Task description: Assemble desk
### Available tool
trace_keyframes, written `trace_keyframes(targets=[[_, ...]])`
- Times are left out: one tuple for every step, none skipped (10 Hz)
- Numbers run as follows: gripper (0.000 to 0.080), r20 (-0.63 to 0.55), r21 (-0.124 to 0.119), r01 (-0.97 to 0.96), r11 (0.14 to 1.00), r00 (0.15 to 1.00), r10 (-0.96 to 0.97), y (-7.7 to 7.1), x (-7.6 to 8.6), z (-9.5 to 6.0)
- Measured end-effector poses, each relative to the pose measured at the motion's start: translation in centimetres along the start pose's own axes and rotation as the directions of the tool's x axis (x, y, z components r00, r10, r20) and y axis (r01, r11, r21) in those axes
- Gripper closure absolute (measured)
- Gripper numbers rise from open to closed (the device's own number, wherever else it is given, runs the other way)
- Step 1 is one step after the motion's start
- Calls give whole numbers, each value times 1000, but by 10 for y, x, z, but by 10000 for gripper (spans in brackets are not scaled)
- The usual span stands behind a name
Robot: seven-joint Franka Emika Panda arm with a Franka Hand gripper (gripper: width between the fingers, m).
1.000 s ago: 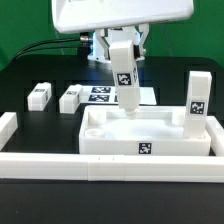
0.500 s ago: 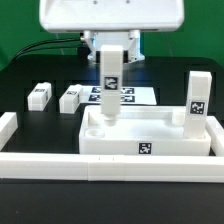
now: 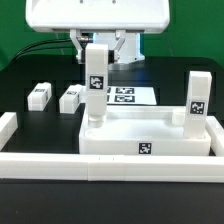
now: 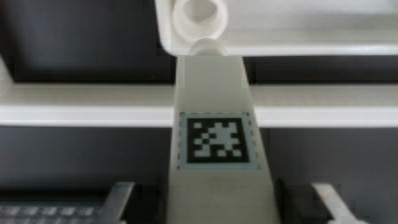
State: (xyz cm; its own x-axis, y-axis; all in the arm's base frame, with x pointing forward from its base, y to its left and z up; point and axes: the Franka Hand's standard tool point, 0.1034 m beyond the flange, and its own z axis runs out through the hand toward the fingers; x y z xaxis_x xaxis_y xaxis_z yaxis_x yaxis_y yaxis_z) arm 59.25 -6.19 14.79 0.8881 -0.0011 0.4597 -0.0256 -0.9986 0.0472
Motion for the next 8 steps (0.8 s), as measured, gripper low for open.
trace_keyframes(targets=[[512, -2, -7, -3, 1000, 1000, 3, 2, -8, 2], [512, 0, -6, -4, 1000, 1000, 4, 1, -9, 3], [512, 2, -5, -7, 1000, 1000, 7, 1, -10, 3], [512, 22, 4, -19, 1000, 1000, 19, -1, -13, 3], [512, 39, 13, -28, 1000, 999, 28, -3, -12, 4], [512, 39, 18, -24, 1000, 999, 23, -7, -9, 4], [512, 41, 18, -22, 1000, 999, 21, -6, -10, 4], [512, 42, 18, -22, 1000, 999, 21, -6, -10, 4]])
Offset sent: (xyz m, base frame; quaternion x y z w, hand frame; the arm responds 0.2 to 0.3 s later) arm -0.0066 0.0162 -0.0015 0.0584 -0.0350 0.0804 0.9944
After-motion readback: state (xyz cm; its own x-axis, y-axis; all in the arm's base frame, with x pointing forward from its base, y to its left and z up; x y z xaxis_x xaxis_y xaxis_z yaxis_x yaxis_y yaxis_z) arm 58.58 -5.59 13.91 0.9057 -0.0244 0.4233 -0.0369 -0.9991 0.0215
